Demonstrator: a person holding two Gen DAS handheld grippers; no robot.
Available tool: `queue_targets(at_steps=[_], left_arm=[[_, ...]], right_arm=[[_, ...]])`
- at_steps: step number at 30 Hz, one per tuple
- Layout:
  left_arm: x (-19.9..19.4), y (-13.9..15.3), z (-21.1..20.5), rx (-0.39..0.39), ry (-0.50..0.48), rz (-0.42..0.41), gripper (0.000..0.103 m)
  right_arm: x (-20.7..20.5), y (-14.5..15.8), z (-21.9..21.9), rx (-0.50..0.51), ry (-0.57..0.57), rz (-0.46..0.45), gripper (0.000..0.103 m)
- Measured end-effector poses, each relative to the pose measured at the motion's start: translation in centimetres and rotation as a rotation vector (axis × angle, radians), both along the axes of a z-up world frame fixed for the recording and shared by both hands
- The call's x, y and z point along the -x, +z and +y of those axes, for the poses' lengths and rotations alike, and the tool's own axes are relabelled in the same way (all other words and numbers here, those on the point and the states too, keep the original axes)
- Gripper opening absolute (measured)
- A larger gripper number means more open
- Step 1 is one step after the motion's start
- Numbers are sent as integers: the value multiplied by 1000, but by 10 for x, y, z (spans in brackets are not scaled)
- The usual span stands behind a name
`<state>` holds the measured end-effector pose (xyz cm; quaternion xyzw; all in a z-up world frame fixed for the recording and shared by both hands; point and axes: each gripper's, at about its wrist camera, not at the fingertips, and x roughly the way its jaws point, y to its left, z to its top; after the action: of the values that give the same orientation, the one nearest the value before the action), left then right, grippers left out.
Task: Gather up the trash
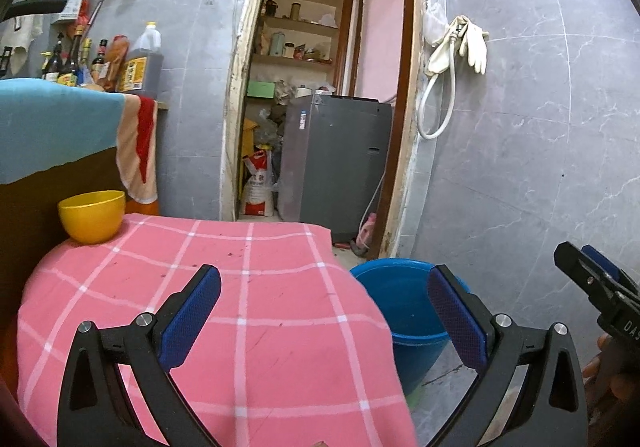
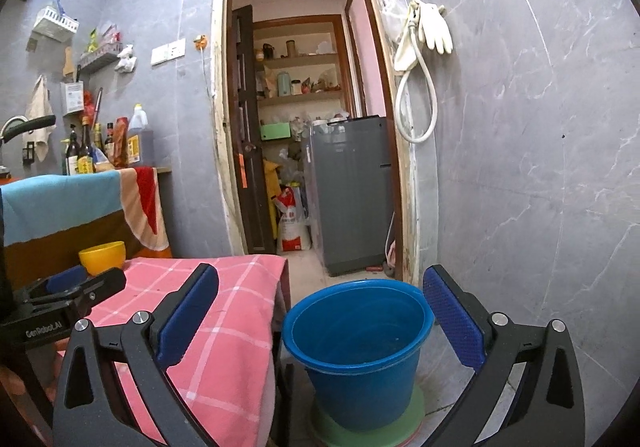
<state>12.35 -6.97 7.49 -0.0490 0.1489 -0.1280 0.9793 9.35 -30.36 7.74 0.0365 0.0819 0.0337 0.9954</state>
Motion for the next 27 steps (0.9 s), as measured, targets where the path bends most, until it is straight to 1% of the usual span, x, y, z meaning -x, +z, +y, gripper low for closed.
queue_targets(at_steps=[8, 21, 27], left_arm=[[22, -6, 12, -7, 53, -14, 101], [54, -28, 18, -33, 134, -42, 101], [68, -37, 16, -46, 147, -62, 101]], right_arm=[[13, -6, 9, 18, 0, -7, 103], [37, -25, 13, 42, -74, -20, 103], [47, -32, 14, 51, -98, -23, 103]])
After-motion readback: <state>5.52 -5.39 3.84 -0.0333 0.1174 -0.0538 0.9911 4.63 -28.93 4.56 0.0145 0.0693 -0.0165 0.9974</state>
